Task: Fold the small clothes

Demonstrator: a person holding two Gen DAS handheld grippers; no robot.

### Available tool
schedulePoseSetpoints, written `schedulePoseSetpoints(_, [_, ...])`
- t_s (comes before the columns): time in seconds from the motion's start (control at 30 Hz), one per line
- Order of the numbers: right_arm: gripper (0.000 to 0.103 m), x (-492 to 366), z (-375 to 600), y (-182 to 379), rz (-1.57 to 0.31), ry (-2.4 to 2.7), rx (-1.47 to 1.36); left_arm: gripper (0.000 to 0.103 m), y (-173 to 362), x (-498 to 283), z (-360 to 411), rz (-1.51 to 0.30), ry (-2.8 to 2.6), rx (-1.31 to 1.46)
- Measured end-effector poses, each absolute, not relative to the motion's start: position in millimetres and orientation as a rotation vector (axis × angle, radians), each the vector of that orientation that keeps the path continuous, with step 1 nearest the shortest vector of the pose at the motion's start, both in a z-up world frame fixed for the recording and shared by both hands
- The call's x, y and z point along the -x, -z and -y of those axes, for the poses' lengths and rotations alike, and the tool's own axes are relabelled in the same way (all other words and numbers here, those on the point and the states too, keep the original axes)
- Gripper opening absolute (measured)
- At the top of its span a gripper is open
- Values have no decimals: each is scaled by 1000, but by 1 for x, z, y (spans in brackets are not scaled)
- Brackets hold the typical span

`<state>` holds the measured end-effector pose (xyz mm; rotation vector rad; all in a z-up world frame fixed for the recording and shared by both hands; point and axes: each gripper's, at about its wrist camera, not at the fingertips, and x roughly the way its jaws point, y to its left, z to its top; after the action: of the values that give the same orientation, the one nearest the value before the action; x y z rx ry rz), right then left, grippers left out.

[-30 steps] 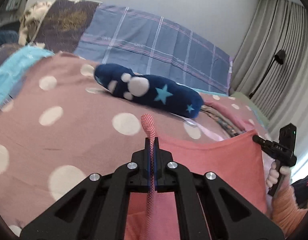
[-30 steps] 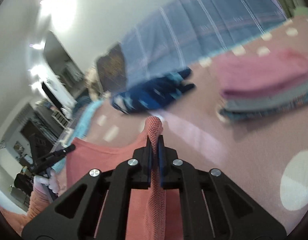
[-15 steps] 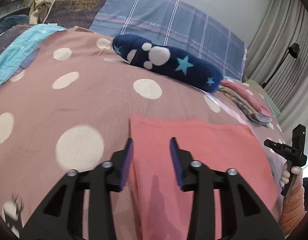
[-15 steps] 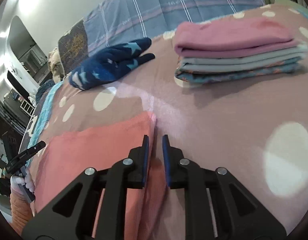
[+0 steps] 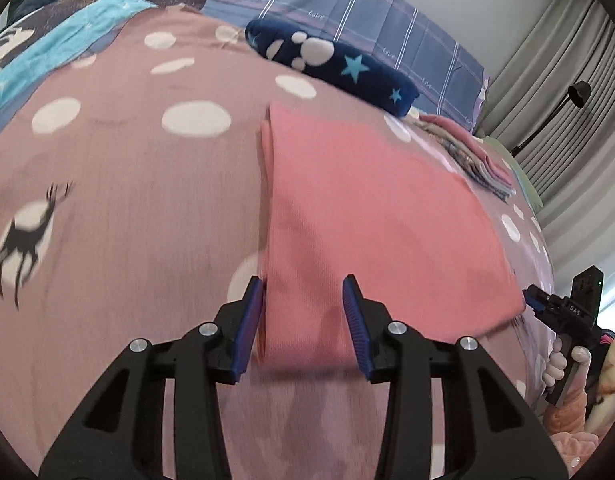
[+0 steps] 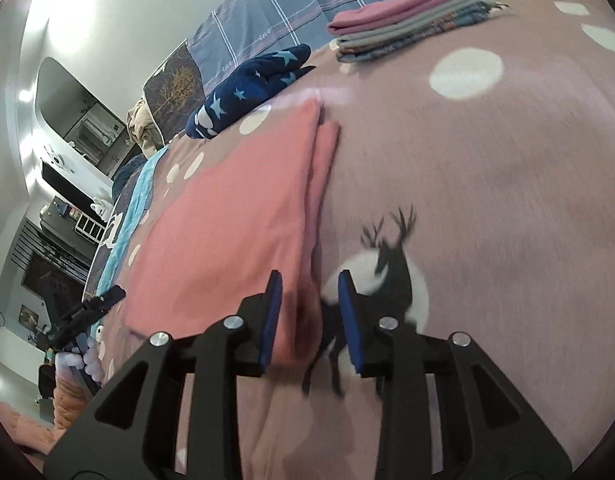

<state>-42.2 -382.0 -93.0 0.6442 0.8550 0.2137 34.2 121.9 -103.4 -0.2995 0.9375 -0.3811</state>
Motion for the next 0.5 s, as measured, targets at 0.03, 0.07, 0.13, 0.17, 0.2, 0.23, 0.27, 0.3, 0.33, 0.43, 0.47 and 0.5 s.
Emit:
schedulePoseSetpoints(0.03, [37, 46, 379, 92, -849, -224, -654, 42, 106, -30, -121, -942, 383, 300])
schedulePoseSetpoints(0.07, [40, 45, 377, 92, -848, -225, -653, 42, 107, -27, -119, -942, 388, 300])
schedulePoseSetpoints(0.13, [40, 43, 369, 92, -845, -226, -630, 42, 110, -24, -117, -935, 385, 298])
schedulePoseSetpoints(0.17, [40, 42, 367, 93, -843, -221, -618, 42, 111, -23, -116, -936, 378, 298])
schedulePoseSetpoints(0.2, [25, 40, 363, 94, -845, -216, -600, 40, 112, -22, -116, -937, 372, 298])
schedulePoseSetpoints(0.23, [7, 38, 361, 95, -847, -214, -588, 27, 112, -21, -115, -936, 362, 285])
schedulePoseSetpoints(0.27, [2, 39, 360, 95, -847, -197, -579, 3, 112, -20, -115, -935, 351, 264])
schedulePoseSetpoints(0.3, [2, 43, 360, 93, -839, -187, -574, 2, 112, -19, -115, -941, 337, 247])
schedulePoseSetpoints(0.33, [2, 49, 360, 89, -826, -183, -568, 2, 114, -18, -117, -949, 320, 237])
schedulePoseSetpoints(0.43, [2, 62, 362, 91, -842, -189, -553, 2, 119, -15, -125, -969, 299, 242])
schedulePoseSetpoints(0.47, [2, 65, 363, 99, -866, -190, -564, 2, 117, -13, -125, -967, 291, 237])
schedulePoseSetpoints(0.5, [2, 67, 361, 104, -881, -194, -571, 2, 116, -12, -124, -966, 284, 232])
